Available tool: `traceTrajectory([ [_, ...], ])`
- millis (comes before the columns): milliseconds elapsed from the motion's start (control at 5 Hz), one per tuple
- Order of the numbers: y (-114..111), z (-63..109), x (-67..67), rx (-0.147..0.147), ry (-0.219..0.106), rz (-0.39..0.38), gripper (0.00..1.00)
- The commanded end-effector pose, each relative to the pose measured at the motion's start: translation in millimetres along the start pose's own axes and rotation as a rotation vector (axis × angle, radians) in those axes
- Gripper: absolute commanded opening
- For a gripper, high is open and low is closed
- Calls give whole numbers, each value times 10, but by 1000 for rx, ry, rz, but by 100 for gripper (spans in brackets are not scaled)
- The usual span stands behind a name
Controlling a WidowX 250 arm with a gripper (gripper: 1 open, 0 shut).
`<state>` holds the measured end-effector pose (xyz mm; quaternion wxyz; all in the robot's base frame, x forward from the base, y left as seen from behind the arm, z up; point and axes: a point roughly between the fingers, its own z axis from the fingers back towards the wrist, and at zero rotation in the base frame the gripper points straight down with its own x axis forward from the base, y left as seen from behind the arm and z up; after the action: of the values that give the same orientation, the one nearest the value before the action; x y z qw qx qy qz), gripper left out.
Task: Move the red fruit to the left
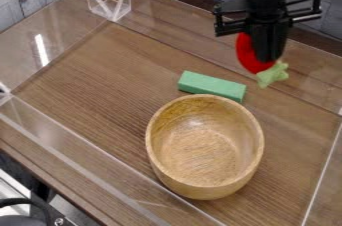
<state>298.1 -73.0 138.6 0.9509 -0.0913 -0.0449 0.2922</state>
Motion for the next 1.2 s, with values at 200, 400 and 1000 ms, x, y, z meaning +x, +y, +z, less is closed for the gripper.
traceTrajectory([
  [200,74,169,57,-43,-39,17,0],
  [400,57,163,39,-48,-35,18,0],
  [1000,139,142,79,-79,-34,74,0],
])
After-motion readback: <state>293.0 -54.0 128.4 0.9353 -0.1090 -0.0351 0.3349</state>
